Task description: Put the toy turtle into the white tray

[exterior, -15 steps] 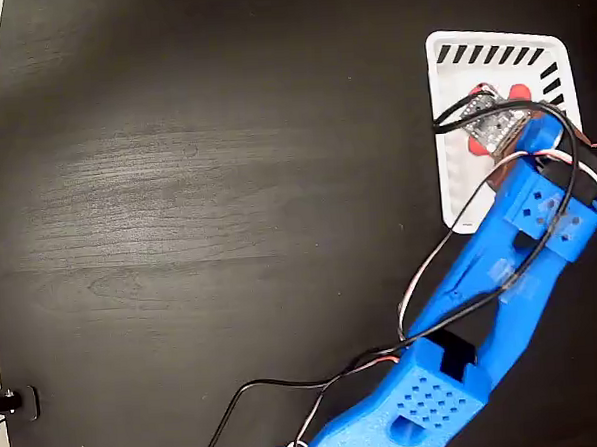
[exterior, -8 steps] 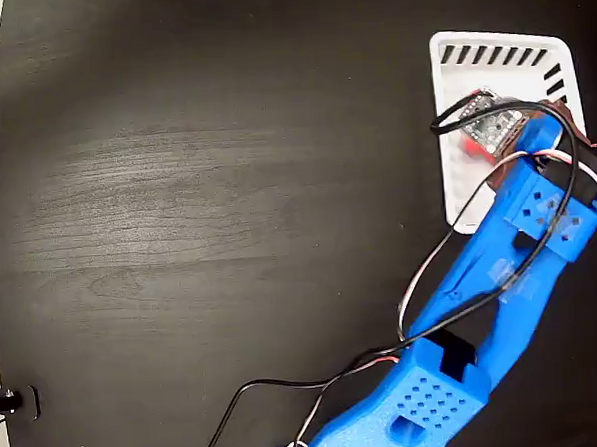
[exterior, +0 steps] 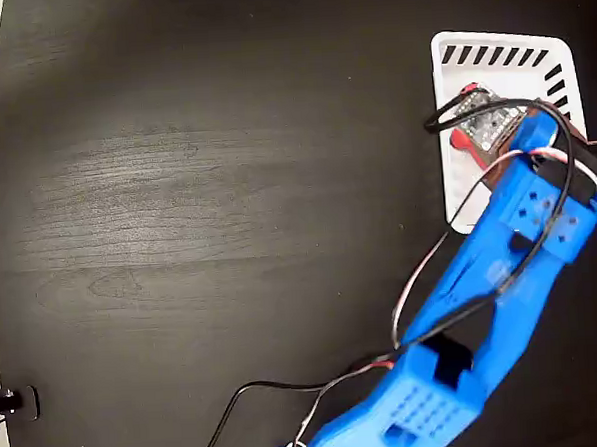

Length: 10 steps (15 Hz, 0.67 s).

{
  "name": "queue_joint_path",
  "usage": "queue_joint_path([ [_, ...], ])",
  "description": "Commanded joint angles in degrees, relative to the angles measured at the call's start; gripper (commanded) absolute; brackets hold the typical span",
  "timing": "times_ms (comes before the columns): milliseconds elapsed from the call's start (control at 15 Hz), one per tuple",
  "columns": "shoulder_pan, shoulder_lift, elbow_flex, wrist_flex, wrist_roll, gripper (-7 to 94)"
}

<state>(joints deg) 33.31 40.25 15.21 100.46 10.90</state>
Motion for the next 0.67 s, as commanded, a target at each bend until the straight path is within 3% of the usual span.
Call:
queue_joint_path([
  [0,-2.4,20.4,7.1,2.6,1.5,0],
  [333,-16.4,52.6,46.1,-12.2,2.0,0],
  [600,-28.1,78.1,86.7,-31.6,-0.1,0],
])
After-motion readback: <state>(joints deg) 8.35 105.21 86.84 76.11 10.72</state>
